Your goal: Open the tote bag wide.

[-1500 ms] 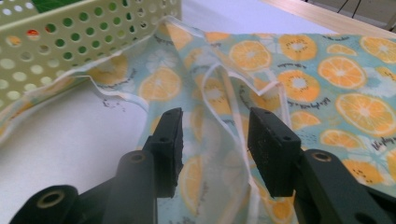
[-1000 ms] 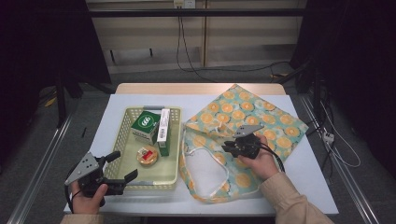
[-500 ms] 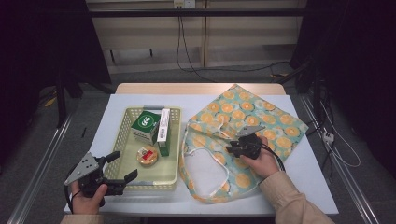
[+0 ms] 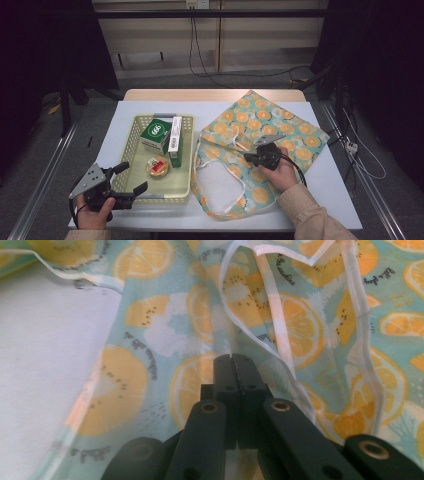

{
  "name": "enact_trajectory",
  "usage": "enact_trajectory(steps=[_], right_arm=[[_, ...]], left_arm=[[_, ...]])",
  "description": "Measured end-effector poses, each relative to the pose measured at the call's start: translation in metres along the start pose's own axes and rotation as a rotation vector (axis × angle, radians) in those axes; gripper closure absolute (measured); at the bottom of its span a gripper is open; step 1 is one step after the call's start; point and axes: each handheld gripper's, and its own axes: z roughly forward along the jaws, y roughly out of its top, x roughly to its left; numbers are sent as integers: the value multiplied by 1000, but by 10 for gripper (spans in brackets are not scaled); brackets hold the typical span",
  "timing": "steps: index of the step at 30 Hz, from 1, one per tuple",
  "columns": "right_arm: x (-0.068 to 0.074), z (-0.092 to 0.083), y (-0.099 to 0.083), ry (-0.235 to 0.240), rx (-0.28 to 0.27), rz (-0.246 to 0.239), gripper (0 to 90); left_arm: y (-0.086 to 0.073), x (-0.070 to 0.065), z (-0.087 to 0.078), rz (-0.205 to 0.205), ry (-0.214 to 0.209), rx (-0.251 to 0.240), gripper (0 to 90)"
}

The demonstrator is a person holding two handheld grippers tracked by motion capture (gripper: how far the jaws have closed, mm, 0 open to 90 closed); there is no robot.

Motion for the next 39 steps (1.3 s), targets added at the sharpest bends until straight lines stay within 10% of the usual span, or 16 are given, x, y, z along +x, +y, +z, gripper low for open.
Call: enact_trajectory(steps=[8, 14, 22, 39], right_arm=[[22, -30, 14, 132, -45, -14, 900], [4, -55, 26, 57, -113, -5, 900], [-40, -46, 16, -24, -97, 79, 900], [-43, -13, -7, -82, -8, 34, 888]], left_arm=[[2, -1, -2, 6, 3, -2, 42], [2, -2, -2, 4, 0, -8, 42], [2, 0, -2, 0, -1, -11, 42], [2, -1, -1, 7, -5, -5, 41]])
